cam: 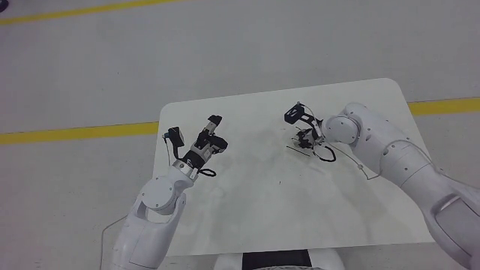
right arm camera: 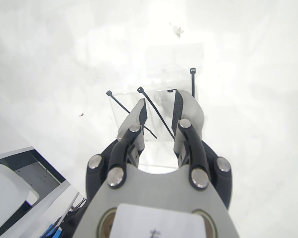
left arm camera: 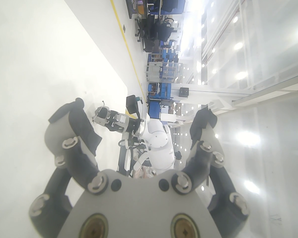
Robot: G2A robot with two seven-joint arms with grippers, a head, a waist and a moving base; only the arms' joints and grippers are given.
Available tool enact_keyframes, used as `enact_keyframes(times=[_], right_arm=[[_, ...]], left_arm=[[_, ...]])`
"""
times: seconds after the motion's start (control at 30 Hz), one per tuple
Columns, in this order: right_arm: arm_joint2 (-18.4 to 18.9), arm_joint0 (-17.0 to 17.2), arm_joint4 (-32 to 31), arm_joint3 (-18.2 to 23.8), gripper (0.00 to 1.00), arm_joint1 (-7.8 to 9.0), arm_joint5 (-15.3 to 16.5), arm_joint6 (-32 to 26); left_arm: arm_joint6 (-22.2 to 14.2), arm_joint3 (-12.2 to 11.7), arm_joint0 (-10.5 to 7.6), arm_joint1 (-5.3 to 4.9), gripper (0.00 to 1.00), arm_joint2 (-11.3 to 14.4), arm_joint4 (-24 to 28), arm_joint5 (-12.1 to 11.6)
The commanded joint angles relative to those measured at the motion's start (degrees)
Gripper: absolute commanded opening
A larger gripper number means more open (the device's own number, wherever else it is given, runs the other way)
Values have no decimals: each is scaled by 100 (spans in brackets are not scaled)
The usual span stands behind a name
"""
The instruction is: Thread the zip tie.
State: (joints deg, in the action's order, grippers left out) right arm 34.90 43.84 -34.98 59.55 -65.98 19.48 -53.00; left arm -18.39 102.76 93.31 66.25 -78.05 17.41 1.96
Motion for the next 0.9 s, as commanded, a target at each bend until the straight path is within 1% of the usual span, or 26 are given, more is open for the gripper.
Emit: enact_keyframes(times=[0.0, 0.1, 0.17, 0.2, 0.23, 0.4, 0.6, 0.87], right_arm=[[-33, -23, 48, -16, 19, 6, 0, 18], [-82, -48, 118, -34, 18, 20, 0, 48], [-114, -57, 177, -43, 13, 33, 0, 77], [-128, -62, 196, -46, 13, 39, 0, 85], [-143, -67, 213, -48, 11, 46, 0, 92], [-214, -92, 291, -36, 11, 90, 0, 136], [-265, -107, 356, -10, 14, 145, 0, 175], [-319, -118, 435, 43, 12, 217, 0, 204]], left_arm=[[0, 0, 0, 0, 100, 0, 0, 0], [0, 0, 0, 0, 100, 0, 0, 0], [0, 0, 0, 0, 100, 0, 0, 0], [0, 0, 0, 0, 100, 0, 0, 0], [0, 0, 0, 0, 100, 0, 0, 0], [0, 0, 0, 0, 100, 0, 0, 0], [0, 0, 0, 0, 100, 0, 0, 0], [0, 0, 0, 0, 100, 0, 0, 0]])
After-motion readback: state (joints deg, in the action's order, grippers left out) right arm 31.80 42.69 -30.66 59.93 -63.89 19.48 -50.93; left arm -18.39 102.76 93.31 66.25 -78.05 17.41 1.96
